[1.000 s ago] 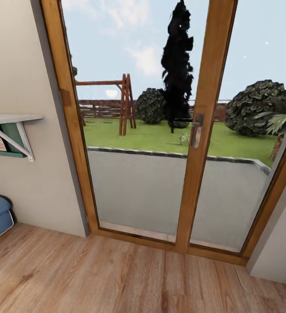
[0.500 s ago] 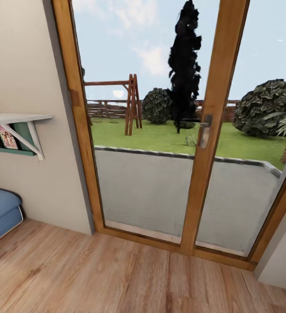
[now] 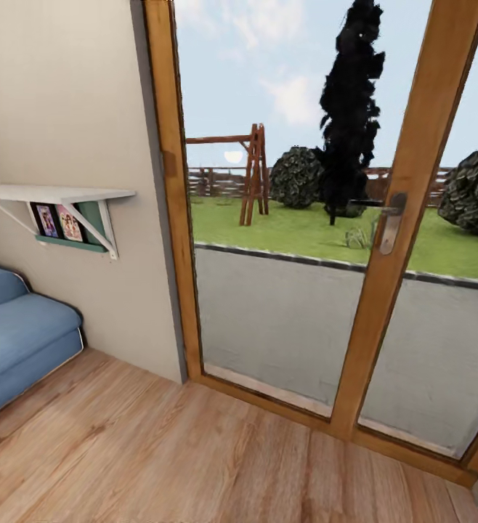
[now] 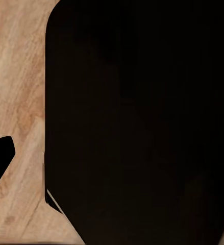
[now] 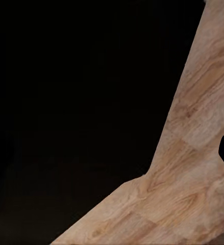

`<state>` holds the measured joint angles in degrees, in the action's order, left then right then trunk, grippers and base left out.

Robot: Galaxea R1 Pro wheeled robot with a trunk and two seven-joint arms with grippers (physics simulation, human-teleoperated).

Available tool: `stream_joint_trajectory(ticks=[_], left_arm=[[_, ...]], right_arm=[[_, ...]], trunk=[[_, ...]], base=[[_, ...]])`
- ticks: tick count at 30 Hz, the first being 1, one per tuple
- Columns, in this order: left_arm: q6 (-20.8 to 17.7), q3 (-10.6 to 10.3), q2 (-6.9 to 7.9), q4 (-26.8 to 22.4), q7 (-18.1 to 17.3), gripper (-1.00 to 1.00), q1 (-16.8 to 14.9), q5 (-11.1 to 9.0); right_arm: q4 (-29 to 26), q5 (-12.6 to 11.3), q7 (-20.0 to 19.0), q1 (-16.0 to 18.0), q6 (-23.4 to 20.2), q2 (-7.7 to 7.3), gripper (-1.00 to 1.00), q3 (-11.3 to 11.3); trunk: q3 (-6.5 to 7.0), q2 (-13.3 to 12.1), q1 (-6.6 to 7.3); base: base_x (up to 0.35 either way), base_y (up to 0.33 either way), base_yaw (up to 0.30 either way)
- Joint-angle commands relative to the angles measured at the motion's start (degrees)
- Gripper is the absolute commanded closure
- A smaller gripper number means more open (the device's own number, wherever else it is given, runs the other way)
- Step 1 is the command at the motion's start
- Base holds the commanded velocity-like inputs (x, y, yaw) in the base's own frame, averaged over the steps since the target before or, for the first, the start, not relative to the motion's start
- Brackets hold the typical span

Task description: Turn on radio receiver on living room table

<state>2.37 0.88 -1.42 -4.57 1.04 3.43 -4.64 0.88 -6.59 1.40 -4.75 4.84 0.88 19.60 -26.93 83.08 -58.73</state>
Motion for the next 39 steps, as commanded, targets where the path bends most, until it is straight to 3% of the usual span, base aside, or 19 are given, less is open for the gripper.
stream_joint_trajectory(ticks=[1, 39], left_arm=[[-0.02, 0.00, 0.00, 0.00, 0.01, -1.00, 0.00, -0.04], [0.00, 0.00, 0.01, 0.00, 0.00, -1.00, 0.00, -0.10]], right_arm=[[0.00, 0.00, 0.00, 0.00, 0.00, 0.00, -1.00, 0.34], [0.01, 0.08, 0.03, 0.00, 0.03, 0.07, -1.00, 0.55]], trunk=[[0.00, 0.00, 0.00], [0.00, 0.00, 0.00]], base=[[0.000, 0.000, 0.300], [0.000, 0.000, 0.300]])
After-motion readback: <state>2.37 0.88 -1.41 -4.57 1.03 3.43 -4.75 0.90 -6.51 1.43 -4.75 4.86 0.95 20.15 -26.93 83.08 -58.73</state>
